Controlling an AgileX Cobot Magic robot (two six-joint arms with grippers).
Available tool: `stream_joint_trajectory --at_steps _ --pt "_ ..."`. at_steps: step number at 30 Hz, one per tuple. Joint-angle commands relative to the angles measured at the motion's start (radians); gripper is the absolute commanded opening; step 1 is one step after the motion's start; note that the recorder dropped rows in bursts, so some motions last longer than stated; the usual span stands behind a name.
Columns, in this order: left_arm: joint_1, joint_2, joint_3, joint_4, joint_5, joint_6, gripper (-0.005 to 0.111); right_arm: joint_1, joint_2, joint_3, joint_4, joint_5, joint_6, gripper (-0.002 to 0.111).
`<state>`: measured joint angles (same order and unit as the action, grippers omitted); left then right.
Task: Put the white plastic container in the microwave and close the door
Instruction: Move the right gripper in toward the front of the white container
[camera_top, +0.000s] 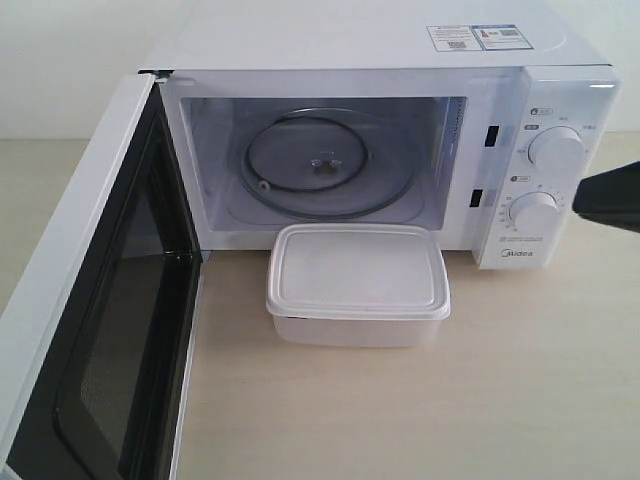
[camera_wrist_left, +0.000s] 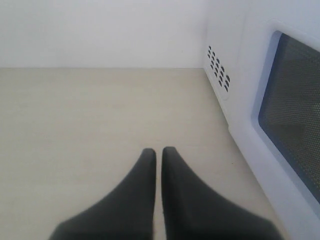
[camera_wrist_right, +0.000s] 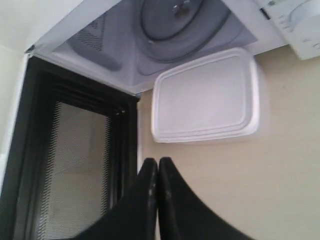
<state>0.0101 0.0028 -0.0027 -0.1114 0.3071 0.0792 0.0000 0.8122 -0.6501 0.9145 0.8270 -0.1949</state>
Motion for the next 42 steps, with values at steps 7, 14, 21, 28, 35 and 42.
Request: stream_joint_trajectory --at_steps 7,14,21,28,35,42 --pt "0.003 -0.003 0.003 -0.005 -0.001 0.004 0.004 -0.001 -0.005 0.222 0.384 -0.024 -0.315 0.000" --pt "0.003 -0.003 0.003 -0.005 -0.001 0.004 0.004 0.001 -0.024 0.279 0.378 -0.163 -0.319 0.000" --pt "0.003 -0.003 0.003 -0.005 -0.001 0.004 0.004 0.146 -0.074 0.277 0.324 -0.448 -0.266 0.000" --pt "0.003 -0.003 0.003 -0.005 -0.001 0.004 0.004 0.466 -0.021 0.277 0.207 -0.789 -0.038 0.000" --pt "0.003 -0.003 0.003 -0.005 -0.001 0.004 0.004 0.879 0.097 0.281 0.028 -1.180 0.255 0.000" --pt "0.003 -0.003 0.003 -0.005 -0.001 0.004 0.004 1.127 0.295 0.281 0.028 -1.491 0.478 0.000"
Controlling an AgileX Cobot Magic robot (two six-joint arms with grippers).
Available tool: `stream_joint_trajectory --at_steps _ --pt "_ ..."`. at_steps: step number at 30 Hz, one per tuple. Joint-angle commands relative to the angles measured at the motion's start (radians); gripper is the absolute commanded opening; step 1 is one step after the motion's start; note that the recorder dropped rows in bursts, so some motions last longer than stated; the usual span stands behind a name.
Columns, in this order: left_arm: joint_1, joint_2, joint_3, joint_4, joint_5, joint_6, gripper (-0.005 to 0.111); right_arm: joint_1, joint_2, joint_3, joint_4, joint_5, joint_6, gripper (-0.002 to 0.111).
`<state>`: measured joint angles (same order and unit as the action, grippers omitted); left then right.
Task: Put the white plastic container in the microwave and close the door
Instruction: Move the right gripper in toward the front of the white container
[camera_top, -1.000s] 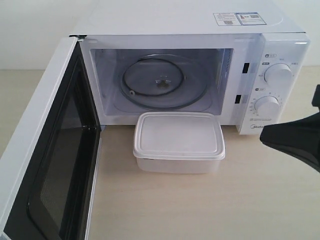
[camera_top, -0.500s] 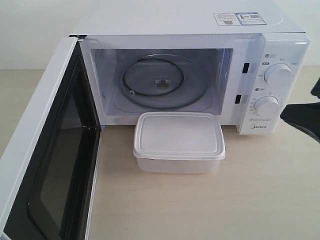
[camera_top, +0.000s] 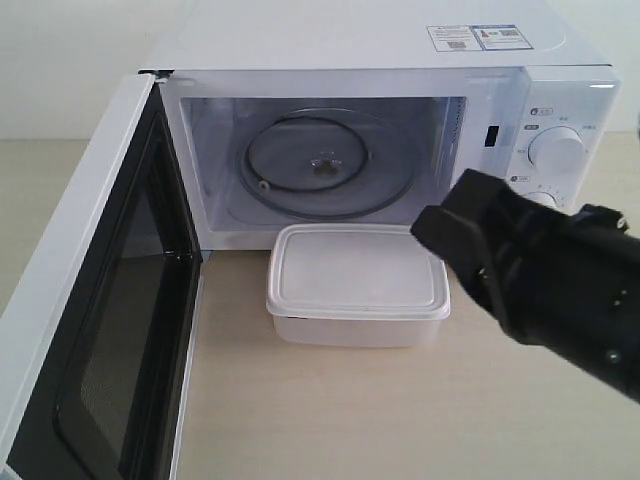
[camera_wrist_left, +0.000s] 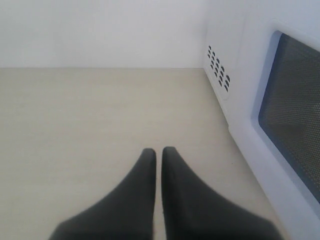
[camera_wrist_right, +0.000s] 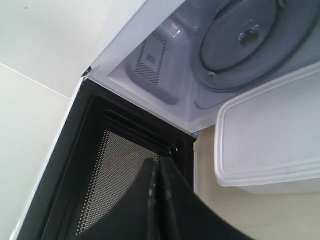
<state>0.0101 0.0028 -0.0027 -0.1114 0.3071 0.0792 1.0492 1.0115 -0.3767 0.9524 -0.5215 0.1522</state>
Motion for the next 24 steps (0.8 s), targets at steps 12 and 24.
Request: stream_joint_trajectory --at_steps 12,24 --pt "0.003 -0.003 0.003 -0.005 -0.001 0.004 0.004 0.088 0.471 0.031 -0.239 -0.406 0.728 0.000" --pt "0.003 -0.003 0.003 -0.005 -0.001 0.004 0.004 0.088 0.896 0.038 -0.335 -0.700 1.261 0.000"
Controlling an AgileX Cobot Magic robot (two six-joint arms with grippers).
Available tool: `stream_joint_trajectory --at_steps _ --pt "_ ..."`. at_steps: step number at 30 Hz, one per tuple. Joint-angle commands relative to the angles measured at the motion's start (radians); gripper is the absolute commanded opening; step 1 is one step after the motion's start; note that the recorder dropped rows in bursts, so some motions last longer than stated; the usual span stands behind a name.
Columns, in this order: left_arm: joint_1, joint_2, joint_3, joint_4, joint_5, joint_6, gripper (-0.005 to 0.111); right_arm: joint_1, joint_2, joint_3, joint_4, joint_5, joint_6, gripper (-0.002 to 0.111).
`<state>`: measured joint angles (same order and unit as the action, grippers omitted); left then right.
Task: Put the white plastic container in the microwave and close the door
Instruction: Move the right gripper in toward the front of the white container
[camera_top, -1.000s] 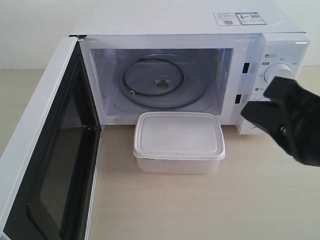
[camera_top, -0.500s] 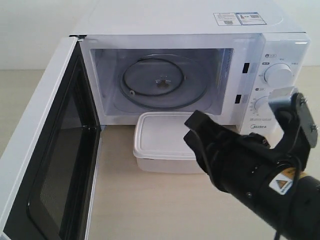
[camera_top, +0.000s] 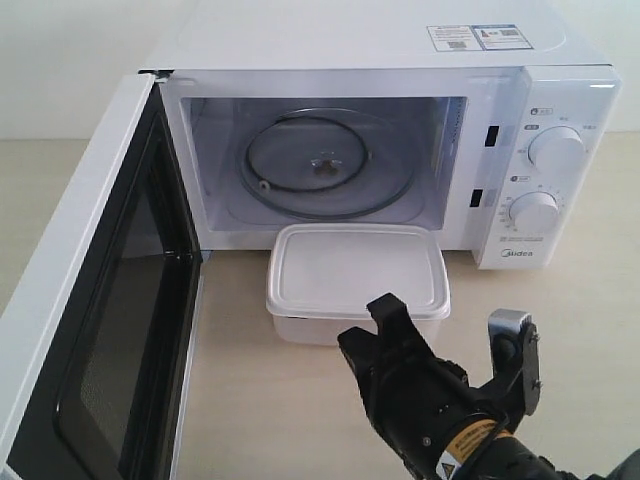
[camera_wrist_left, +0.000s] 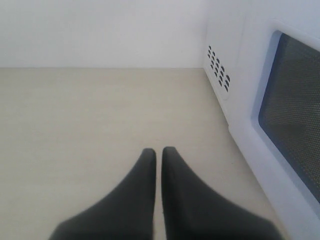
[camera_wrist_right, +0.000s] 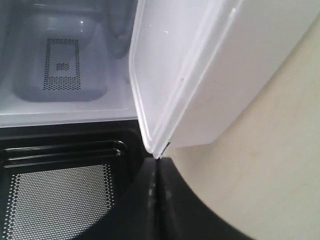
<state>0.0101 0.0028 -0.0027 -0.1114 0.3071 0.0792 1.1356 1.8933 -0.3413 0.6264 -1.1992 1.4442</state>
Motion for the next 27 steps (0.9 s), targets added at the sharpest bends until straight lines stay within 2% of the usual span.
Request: stream_joint_trajectory --at_steps 1,4,9,11,16,18,27 --pt "0.003 -0.003 0.003 -0.005 -0.001 0.004 0.004 0.001 0.012 0.003 -0.009 -0.022 -0.033 0.000" --pt "0.003 -0.003 0.003 -0.005 -0.001 0.004 0.004 0.001 0.012 0.003 0.032 -0.022 -0.033 0.000" --pt "0.003 -0.003 0.003 -0.005 -0.001 0.004 0.004 0.001 0.012 0.003 0.064 -0.012 0.106 0.002" --pt "0.003 -0.003 0.003 -0.005 -0.001 0.004 0.004 0.001 0.012 0.003 0.075 0.000 0.106 0.011" --pt "0.003 -0.003 0.003 -0.005 -0.001 0.004 0.004 0.001 0.012 -0.007 0.074 0.003 0.106 0.051" --pt "0.003 -0.003 0.003 -0.005 -0.001 0.004 0.004 0.001 0.012 -0.019 0.079 0.008 0.106 0.062" --pt "0.003 -0.003 0.003 -0.005 -0.001 0.004 0.004 0.001 0.012 -0.102 0.182 0.123 0.089 0.060"
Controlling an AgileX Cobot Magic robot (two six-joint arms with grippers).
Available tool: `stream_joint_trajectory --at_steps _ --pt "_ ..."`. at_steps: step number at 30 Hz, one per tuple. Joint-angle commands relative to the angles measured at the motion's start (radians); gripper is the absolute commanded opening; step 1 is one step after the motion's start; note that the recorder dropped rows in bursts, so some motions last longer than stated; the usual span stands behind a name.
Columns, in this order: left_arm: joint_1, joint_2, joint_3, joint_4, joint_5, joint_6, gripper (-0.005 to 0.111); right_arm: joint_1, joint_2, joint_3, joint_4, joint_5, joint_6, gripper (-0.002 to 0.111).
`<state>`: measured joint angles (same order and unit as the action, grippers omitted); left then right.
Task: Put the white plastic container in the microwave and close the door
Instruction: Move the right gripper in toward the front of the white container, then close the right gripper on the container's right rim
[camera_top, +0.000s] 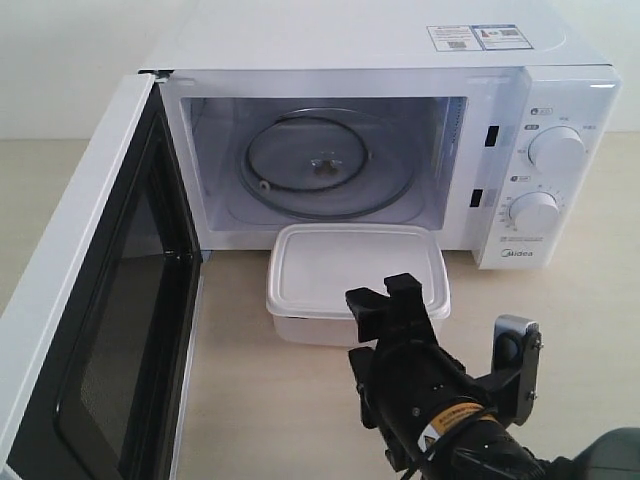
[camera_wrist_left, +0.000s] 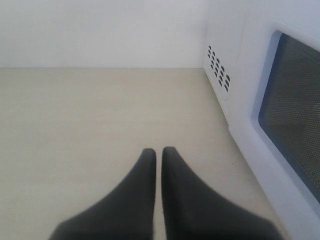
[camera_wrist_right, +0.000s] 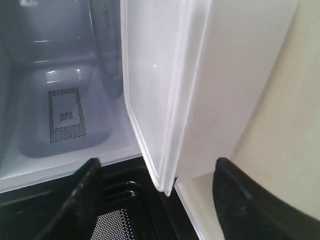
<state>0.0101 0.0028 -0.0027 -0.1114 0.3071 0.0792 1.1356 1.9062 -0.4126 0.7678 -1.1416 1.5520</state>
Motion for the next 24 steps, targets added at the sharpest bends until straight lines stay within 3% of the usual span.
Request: stream_joint_trajectory --at_steps 1,6,24 --pt "0.003 -0.003 0.003 -0.005 -0.001 0.004 0.004 0.001 0.000 -0.035 0.064 0.088 -0.026 0.060" --pt "0.003 -0.003 0.003 -0.005 -0.001 0.004 0.004 -0.003 0.000 -0.041 0.147 0.093 -0.071 0.060" --pt "0.003 -0.003 0.003 -0.005 -0.001 0.004 0.004 -0.070 0.001 -0.128 0.126 0.157 -0.182 0.060"
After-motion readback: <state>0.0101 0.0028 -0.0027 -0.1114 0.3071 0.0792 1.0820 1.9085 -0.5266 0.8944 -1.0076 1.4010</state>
